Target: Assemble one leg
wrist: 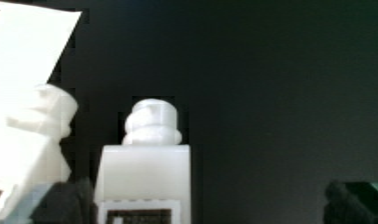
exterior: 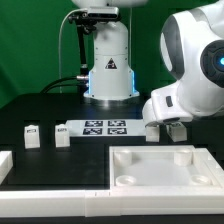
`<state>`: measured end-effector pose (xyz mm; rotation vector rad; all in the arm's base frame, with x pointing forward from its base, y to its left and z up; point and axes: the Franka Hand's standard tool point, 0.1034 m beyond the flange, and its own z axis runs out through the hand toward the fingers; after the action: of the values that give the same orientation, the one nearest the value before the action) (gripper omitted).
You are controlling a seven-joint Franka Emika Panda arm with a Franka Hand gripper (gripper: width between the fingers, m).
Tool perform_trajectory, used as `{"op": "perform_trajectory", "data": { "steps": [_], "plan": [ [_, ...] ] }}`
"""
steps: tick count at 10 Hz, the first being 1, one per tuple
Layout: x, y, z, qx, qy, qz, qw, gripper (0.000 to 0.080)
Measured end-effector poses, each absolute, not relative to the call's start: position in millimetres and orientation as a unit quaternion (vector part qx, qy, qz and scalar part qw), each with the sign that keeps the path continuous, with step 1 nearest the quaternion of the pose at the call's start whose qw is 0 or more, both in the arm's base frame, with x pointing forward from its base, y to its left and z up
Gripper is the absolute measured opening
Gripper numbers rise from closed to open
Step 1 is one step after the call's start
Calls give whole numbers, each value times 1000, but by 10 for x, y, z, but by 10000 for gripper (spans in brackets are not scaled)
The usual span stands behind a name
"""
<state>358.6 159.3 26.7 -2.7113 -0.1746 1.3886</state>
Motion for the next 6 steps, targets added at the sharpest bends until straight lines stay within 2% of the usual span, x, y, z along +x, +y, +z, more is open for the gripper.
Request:
{"op": "perform_trajectory", "data": {
  "steps": [6],
  "plan": [
    [3612,1526,240,-889,-59,452,49,649]
  ]
}}
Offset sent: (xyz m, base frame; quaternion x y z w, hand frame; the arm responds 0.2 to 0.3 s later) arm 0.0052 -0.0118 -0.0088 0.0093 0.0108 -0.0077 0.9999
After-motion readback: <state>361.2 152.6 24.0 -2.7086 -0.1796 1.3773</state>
